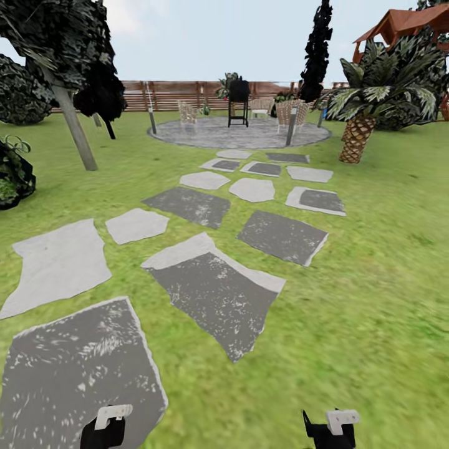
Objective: In the garden, pick up the pesticide atomizer on the floor and spray pesticide onto both trees until each tree trunk is fully covered.
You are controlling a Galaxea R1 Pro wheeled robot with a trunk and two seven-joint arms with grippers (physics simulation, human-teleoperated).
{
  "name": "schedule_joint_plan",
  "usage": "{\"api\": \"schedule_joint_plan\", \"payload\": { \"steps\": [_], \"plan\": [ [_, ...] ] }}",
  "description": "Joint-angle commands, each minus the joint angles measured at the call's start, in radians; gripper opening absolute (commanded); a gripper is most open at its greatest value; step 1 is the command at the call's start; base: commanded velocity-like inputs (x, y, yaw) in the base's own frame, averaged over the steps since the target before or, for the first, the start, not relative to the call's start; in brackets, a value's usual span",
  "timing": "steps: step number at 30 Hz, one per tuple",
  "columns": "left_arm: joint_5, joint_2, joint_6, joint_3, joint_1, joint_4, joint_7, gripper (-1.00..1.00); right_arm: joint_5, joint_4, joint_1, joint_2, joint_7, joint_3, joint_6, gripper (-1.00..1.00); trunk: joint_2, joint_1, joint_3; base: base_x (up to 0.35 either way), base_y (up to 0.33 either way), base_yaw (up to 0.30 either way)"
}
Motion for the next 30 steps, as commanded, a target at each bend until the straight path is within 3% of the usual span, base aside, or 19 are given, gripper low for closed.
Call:
{"api": "schedule_joint_plan", "payload": {
  "steps": [1,8,17,30],
  "plan": [
    [-0.001,0.000,-0.003,0.001,0.000,0.000,0.002,-1.00,0.004,0.001,-0.001,0.000,0.000,-0.001,-0.003,1.00,0.000,0.000,0.000,0.000,-0.045,-0.287],
    [-0.002,0.000,-0.003,0.000,0.000,0.000,0.002,-1.00,0.004,0.001,-0.001,0.000,0.000,-0.001,-0.003,1.00,0.000,0.000,0.005,-0.021,-0.197,-0.287],
    [-0.002,-0.002,-0.004,-0.001,0.000,0.001,0.002,-1.00,0.004,0.001,-0.001,0.001,0.000,-0.001,-0.003,1.00,0.000,0.000,0.012,-0.189,-0.224,-0.287],
    [0.003,-0.002,-0.003,0.001,0.000,0.000,0.002,-1.00,0.004,0.001,-0.001,0.001,0.000,-0.001,-0.003,1.00,0.000,0.000,0.022,-0.025,-0.016,-0.287]
  ]
}}
